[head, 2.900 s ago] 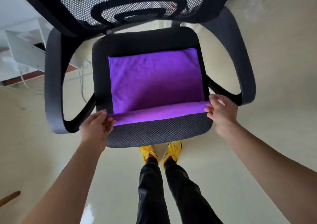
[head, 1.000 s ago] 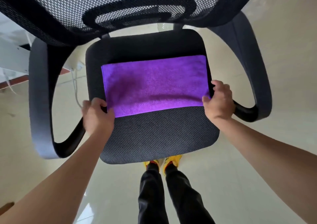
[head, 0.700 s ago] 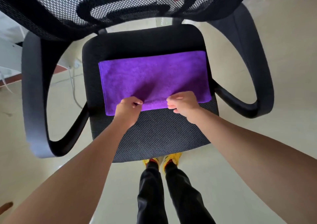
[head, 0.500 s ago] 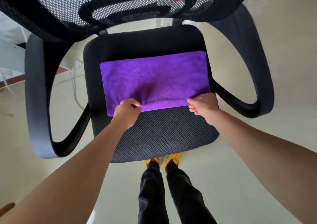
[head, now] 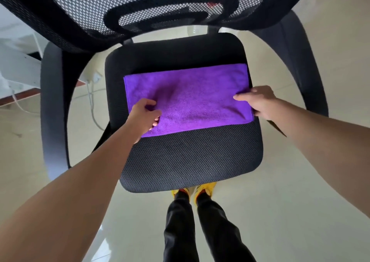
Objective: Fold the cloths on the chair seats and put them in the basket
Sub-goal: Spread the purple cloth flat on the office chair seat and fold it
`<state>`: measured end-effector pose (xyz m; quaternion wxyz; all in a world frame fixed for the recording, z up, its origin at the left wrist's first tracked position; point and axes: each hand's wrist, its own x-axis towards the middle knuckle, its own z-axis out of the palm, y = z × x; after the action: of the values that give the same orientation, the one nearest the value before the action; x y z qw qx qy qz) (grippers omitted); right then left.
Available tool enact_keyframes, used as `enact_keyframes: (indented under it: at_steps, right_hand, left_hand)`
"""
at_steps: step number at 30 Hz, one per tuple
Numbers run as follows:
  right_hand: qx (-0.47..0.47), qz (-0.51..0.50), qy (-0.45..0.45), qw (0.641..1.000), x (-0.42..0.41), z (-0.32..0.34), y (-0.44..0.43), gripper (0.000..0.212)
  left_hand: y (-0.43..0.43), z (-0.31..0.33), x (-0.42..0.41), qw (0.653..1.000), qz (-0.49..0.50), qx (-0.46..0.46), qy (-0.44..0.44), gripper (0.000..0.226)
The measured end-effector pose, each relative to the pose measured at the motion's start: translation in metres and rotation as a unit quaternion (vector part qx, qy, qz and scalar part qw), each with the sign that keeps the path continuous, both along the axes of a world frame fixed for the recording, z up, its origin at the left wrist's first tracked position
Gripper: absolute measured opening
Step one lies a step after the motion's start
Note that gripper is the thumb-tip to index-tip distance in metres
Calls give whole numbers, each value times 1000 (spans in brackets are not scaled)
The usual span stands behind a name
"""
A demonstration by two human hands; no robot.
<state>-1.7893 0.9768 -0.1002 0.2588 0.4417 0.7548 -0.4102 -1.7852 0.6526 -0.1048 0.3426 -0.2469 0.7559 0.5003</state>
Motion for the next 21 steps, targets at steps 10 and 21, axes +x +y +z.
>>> enact_keyframes:
  at_steps: [10,21]
  right_hand:
    - [-43,112,202,972,-1,82,-78,22]
    - [-19,317,149,936,-14,43,-240,29]
  left_hand:
    - [-55,8,13,992,62,-110,11,15]
    - [-88,20,20,971,181,-152,23,18]
